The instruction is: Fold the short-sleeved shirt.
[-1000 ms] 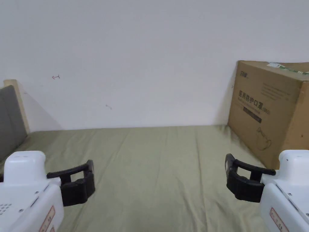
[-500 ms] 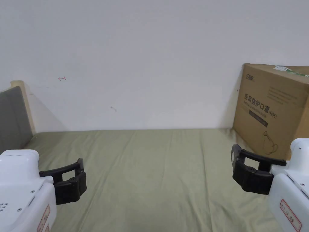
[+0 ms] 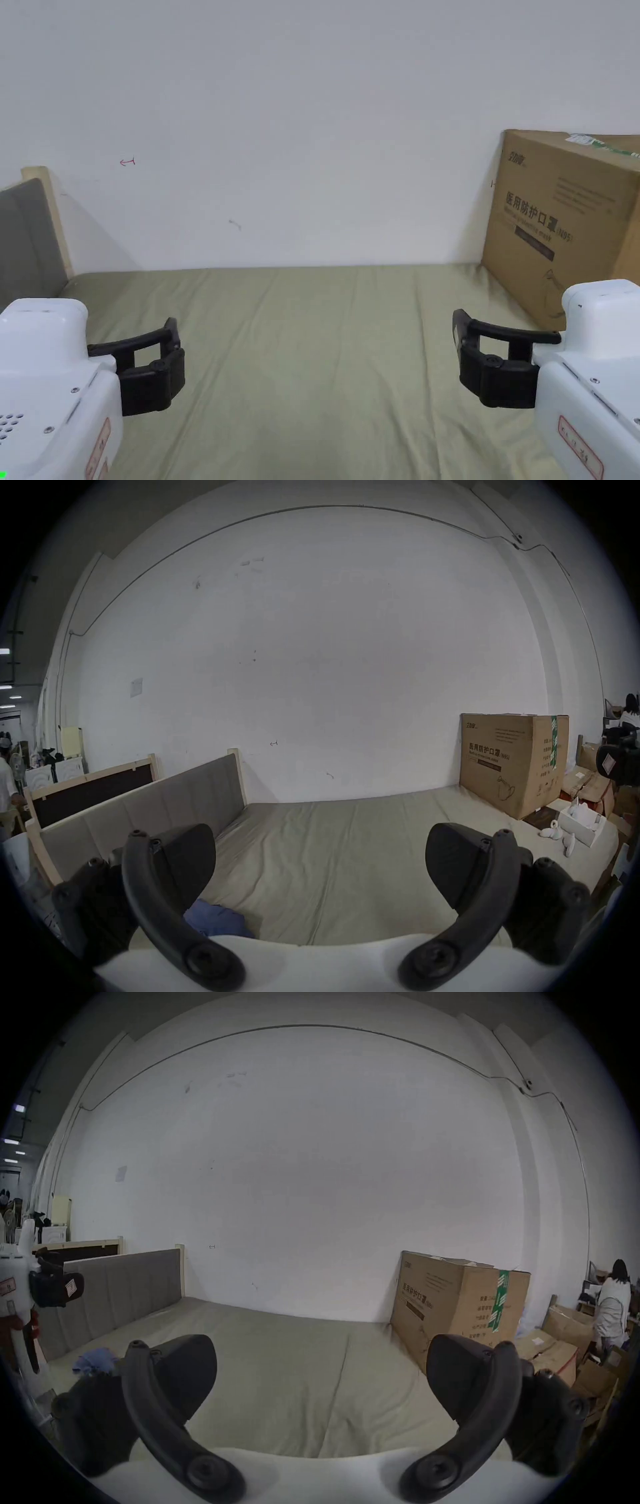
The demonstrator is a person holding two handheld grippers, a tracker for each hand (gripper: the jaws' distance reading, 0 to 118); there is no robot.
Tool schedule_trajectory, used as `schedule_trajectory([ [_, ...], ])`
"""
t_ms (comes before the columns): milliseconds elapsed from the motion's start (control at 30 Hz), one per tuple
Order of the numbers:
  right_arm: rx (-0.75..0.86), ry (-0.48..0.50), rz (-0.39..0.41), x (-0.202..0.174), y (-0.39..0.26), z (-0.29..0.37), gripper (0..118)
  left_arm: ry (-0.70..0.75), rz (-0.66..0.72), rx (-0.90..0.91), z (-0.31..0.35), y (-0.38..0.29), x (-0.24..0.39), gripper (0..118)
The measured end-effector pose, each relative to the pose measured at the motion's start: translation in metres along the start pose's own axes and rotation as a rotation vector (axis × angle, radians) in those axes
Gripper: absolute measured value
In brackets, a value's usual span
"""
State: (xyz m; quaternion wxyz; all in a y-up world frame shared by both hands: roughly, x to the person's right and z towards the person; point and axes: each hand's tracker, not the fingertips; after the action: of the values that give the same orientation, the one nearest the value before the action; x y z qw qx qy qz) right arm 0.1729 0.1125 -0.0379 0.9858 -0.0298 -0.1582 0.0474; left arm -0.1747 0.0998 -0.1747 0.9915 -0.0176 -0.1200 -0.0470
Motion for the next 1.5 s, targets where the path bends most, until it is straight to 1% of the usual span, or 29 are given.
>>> schedule_trajectory([
  [67, 0.01, -0.03, -0.015, -0.001, 0.002, 0.0, 118, -0.006, 0.001, -0.002, 0.0, 0.001, 0.0, 118],
  [133, 0.01, -0.048, -0.009, -0.002, 0.004, 0.0, 118, -0.015, -0.003, -0.001, 0.001, 0.001, 0.001, 118],
  [267, 0.044, -0.111, 0.053, -0.007, 0.004, 0.002, 118, -0.013, -0.02, 0.002, 0.002, 0.0, 0.002, 118],
  [400, 0.031, -0.093, 0.081, -0.008, 0.004, 0.003, 118, -0.017, -0.023, -0.002, 0.003, 0.001, 0.003, 118],
  [533, 0.013, -0.066, 0.056, -0.006, 0.004, 0.001, 118, -0.019, -0.021, 0.002, 0.003, 0.001, 0.003, 118],
  [700, 0.037, -0.101, 0.042, -0.005, 0.006, 0.0, 118, -0.019, -0.025, 0.007, 0.005, 0.003, 0.003, 118],
  [1167, 0.063, -0.124, 0.018, -0.003, 0.011, -0.002, 118, -0.017, -0.017, 0.015, 0.005, 0.006, 0.002, 118],
  [1500, 0.073, -0.132, 0.03, -0.006, 0.011, -0.006, 118, -0.009, -0.017, 0.015, 0.003, 0.007, -0.001, 118],
])
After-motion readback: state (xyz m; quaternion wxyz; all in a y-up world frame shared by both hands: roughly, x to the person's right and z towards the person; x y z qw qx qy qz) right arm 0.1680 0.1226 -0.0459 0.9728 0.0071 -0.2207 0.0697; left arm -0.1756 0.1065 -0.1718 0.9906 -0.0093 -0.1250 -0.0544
